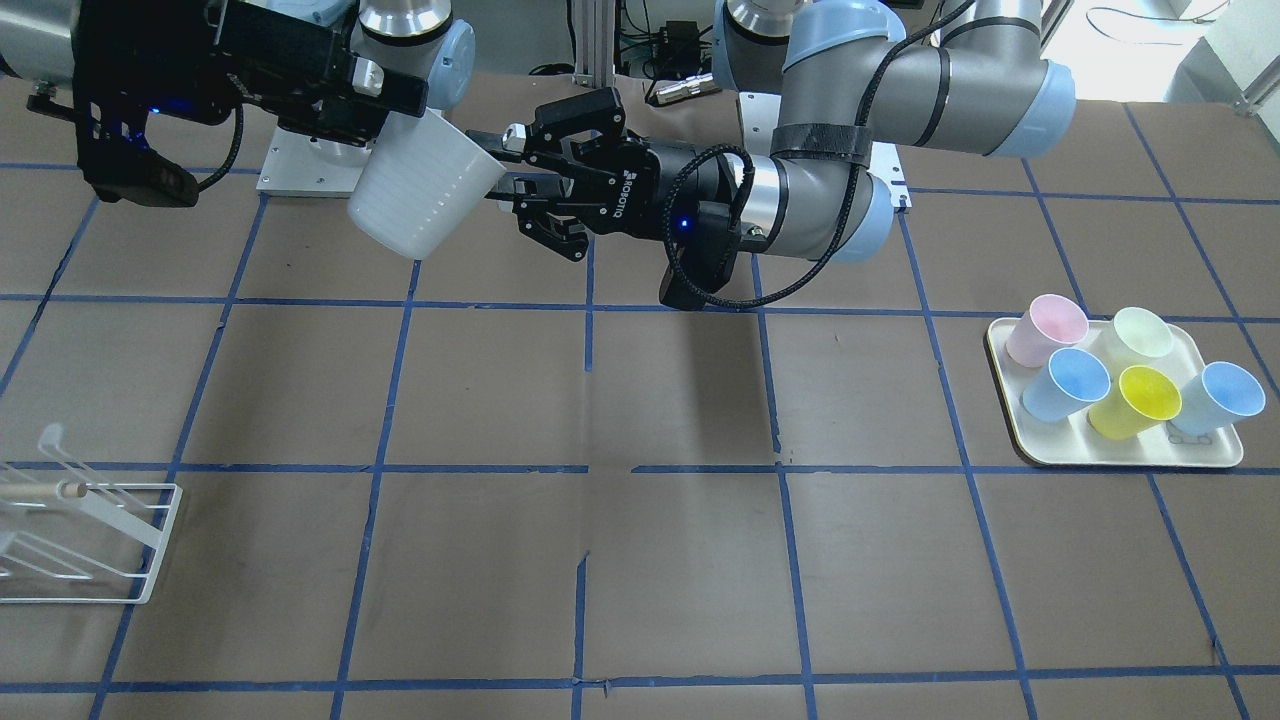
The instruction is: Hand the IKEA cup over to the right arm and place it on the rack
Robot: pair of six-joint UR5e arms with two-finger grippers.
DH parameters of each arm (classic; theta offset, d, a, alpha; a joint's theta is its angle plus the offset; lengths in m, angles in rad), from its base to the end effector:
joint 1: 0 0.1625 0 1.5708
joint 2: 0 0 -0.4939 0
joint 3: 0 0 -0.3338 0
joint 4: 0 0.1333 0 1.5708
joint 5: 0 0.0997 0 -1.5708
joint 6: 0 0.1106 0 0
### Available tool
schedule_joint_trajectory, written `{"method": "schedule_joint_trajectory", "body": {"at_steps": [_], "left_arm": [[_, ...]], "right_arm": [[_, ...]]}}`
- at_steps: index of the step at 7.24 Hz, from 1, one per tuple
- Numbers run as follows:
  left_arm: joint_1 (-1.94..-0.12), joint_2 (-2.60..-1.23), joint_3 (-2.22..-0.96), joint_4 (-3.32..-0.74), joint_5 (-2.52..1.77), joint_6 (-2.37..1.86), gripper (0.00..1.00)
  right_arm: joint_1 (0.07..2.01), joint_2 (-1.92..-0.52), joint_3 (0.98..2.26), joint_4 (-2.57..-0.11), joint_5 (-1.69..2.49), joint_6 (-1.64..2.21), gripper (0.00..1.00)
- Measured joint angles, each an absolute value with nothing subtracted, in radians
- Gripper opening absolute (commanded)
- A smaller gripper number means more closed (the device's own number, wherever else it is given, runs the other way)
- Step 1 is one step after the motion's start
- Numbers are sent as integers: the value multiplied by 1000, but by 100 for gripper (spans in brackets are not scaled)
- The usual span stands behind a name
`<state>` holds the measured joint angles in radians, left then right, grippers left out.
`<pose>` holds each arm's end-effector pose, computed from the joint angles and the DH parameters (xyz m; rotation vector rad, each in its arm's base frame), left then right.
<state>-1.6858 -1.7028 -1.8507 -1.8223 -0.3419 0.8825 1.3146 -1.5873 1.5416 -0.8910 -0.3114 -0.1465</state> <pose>-0.2901 -0.4419 0.4863 -0.0583 -1.3062 0.2482 0.1331 -0.4334 0.5852 0.5229 1.7552 0.3131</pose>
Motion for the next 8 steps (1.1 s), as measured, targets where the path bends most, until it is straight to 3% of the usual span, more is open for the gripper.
{"method": "schedule_joint_trajectory", "body": {"at_steps": [3, 8], "left_arm": [[-1686, -1703, -1851, -1822, -342, 882, 37], [-1685, -1700, -1853, -1824, -341, 882, 37]], "right_arm": [[1313, -1586, 1541, -892, -311, -143, 48], [1306, -1589, 1525, -912, -310, -140, 36]]}}
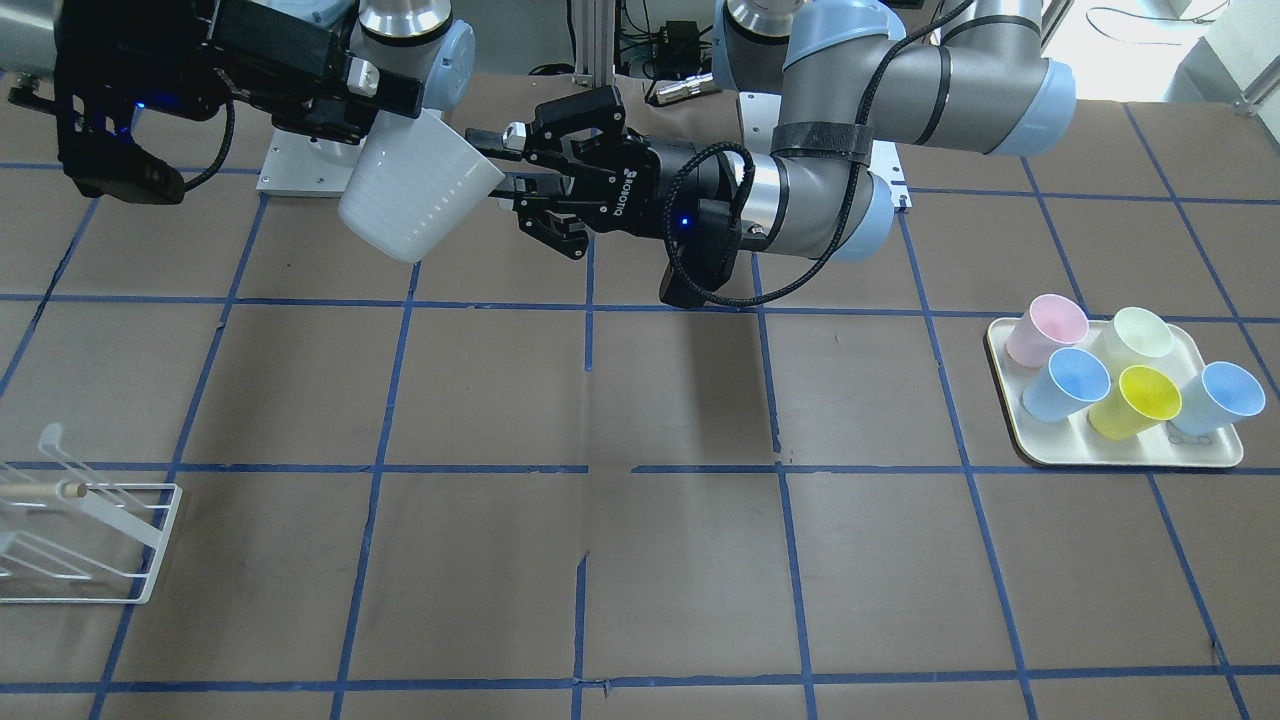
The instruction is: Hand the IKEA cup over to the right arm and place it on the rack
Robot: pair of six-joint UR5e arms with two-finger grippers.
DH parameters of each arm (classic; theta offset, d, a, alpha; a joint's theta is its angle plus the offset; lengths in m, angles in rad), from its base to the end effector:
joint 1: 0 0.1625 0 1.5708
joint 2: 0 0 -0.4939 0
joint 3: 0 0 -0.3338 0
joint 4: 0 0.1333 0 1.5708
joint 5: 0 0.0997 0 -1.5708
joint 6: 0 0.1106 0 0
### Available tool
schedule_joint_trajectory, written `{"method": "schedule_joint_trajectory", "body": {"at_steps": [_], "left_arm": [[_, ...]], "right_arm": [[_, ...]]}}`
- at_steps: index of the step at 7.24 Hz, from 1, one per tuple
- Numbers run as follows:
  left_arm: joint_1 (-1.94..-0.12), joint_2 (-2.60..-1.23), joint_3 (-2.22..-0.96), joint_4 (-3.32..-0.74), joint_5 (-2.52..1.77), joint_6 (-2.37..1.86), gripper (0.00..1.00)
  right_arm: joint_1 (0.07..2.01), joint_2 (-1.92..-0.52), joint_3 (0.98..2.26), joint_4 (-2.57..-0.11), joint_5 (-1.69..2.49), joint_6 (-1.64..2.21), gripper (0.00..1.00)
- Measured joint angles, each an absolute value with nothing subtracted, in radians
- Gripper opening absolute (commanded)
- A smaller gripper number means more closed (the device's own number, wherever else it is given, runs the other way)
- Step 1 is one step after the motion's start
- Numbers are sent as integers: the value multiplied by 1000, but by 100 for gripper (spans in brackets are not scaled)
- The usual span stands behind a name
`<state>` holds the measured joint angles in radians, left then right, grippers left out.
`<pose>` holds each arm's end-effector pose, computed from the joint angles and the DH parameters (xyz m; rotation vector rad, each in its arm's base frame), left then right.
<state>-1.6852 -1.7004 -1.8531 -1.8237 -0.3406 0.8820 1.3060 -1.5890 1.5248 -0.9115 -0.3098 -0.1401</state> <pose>-0.2898 -0.4408 0.4862 -0.0572 -1.3075 0.2468 0.1288 -0.4367 0.5939 0.5115 1.7620 0.2751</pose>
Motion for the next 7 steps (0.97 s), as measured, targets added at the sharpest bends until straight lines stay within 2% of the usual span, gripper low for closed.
{"method": "schedule_joint_trajectory", "body": {"at_steps": [3, 4, 7], "left_arm": [[-1681, -1676, -1851, -1830, -341, 847, 41], [-1676, -1666, -1851, -1829, -341, 828, 45], [-1581, -1651, -1856, -1827, -214, 820, 51]], "right_arm": [[1258, -1592, 1477, -976, -389, -132, 34], [1237, -1592, 1459, -1021, -445, -131, 34], [1219, -1593, 1451, -1266, -773, -132, 32]]}}
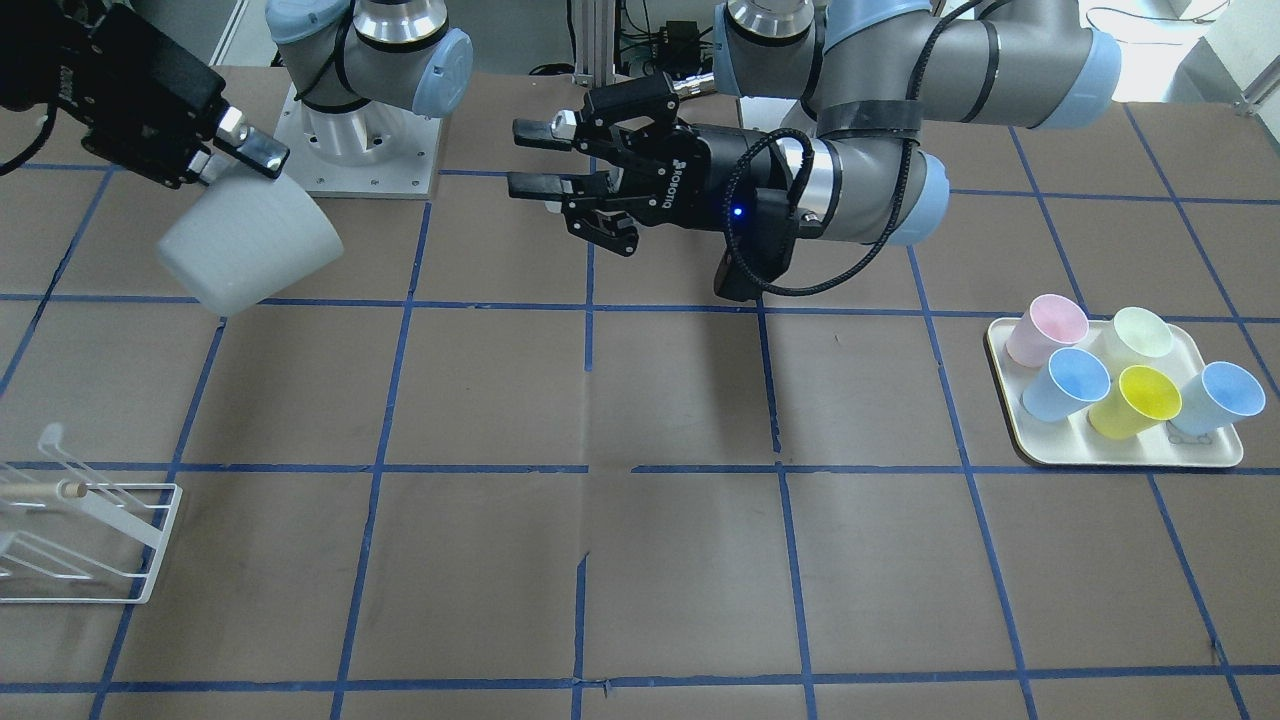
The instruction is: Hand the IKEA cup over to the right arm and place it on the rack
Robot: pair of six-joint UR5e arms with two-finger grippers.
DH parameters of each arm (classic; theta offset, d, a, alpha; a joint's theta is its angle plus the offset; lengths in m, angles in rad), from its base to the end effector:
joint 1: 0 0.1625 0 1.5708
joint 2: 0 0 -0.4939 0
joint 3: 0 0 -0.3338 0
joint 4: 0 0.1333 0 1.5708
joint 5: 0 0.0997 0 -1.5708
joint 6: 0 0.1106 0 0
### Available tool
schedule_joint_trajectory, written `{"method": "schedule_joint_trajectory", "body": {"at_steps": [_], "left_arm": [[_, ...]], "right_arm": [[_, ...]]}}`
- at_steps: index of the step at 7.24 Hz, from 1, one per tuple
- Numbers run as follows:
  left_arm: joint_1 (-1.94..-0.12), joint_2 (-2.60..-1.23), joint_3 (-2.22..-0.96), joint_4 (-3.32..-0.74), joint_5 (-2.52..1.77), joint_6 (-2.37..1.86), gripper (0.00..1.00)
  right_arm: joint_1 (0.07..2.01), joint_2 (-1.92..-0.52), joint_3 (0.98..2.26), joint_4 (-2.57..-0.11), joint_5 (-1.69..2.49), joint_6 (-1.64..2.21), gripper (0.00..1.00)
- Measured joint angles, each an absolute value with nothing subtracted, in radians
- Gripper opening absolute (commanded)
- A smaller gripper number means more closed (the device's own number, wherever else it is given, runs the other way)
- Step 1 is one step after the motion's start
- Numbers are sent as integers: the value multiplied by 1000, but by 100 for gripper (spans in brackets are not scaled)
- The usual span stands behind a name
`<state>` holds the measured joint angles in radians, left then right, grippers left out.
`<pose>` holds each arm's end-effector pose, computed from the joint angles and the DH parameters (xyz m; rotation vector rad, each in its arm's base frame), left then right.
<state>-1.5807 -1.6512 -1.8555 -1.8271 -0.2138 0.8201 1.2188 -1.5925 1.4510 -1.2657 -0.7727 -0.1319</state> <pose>-0.2458 -0.4438 0.4967 -0.0504 -1.4011 0.2524 0.0596 -0.4539 0.6109 0.3359 2.3068 -0.0499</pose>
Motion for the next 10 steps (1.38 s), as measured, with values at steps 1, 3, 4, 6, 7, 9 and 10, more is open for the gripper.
{"method": "schedule_joint_trajectory", "body": {"at_steps": [1, 3, 4, 6, 7, 9, 10], "left_arm": [[-1515, -1650, -1852, -1823, -69, 820, 53], [-1407, -1656, -1842, -1771, 246, 801, 56], [-1385, -1668, -1841, -1695, 389, 755, 62], [-1373, -1688, -1846, -1464, 715, 600, 66], [-1377, -1695, -1852, -1369, 862, 530, 70], [-1407, -1677, -1850, -1283, 1098, 424, 73], [-1443, -1658, -1849, -1254, 1218, 373, 79]], "right_arm": [[1219, -1594, 1459, -1349, -915, -134, 32], [1222, -1593, 1485, -1455, -1125, -142, 31], [1224, -1591, 1511, -1509, -1204, -148, 30], [1225, -1589, 1587, -1650, -1351, -179, 30], [1224, -1590, 1627, -1733, -1417, -191, 28], [1223, -1592, 1695, -1905, -1541, -204, 24], [1223, -1594, 1724, -1981, -1605, -209, 22]]}}
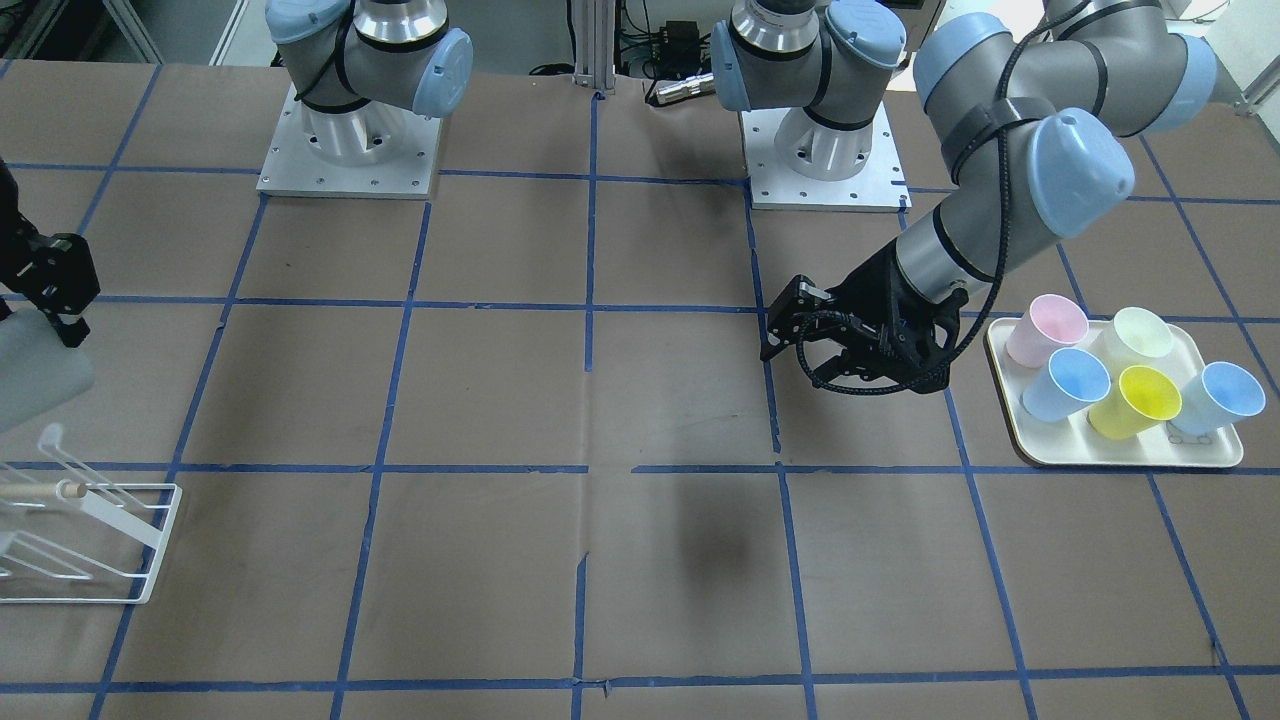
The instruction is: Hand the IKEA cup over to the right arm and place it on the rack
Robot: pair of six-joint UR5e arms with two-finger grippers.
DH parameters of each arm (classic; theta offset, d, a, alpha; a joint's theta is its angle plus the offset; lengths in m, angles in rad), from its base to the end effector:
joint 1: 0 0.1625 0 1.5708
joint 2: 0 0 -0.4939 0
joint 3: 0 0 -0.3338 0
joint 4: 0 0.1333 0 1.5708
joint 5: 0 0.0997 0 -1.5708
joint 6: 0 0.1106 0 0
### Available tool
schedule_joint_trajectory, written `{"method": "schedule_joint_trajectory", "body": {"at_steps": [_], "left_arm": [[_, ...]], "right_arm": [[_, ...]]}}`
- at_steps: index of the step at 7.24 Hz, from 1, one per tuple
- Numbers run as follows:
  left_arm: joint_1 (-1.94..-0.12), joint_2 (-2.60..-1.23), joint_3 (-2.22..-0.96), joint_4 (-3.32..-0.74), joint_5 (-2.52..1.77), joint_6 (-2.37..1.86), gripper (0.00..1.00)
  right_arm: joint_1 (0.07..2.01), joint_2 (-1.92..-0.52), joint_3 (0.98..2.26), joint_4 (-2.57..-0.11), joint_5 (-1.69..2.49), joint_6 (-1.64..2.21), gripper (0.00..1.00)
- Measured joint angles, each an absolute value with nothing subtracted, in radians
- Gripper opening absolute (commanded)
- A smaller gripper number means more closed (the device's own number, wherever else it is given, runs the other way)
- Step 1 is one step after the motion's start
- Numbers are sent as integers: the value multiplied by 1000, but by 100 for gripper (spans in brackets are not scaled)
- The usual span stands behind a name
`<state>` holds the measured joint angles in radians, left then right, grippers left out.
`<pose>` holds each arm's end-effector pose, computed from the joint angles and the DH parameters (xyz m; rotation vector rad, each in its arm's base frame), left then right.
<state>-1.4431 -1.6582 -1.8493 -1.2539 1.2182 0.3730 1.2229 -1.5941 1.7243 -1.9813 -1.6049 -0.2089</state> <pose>-0.1129 -0.4675 0.4265 -0.3289 -2.7680 0.0568 -0.0302 -0.4633 0.5343 -0.2160 -2.9989 0.3937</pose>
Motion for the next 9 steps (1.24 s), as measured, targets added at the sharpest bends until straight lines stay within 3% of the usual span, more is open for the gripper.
{"method": "schedule_joint_trajectory", "body": {"at_steps": [3, 6, 9], "left_arm": [[-1589, -1596, -1857, -1130, 1475, 187, 93], [-1660, -1517, -1862, -1119, 1632, 135, 100], [-1663, -1503, -1871, -1123, 1644, 110, 100]], "right_arm": [[1224, -1604, 1830, -2228, -1686, -221, 22], [1221, -1620, 2015, -2563, -1690, -244, 22], [1216, -1649, 2116, -2664, -1694, -243, 21]]}}
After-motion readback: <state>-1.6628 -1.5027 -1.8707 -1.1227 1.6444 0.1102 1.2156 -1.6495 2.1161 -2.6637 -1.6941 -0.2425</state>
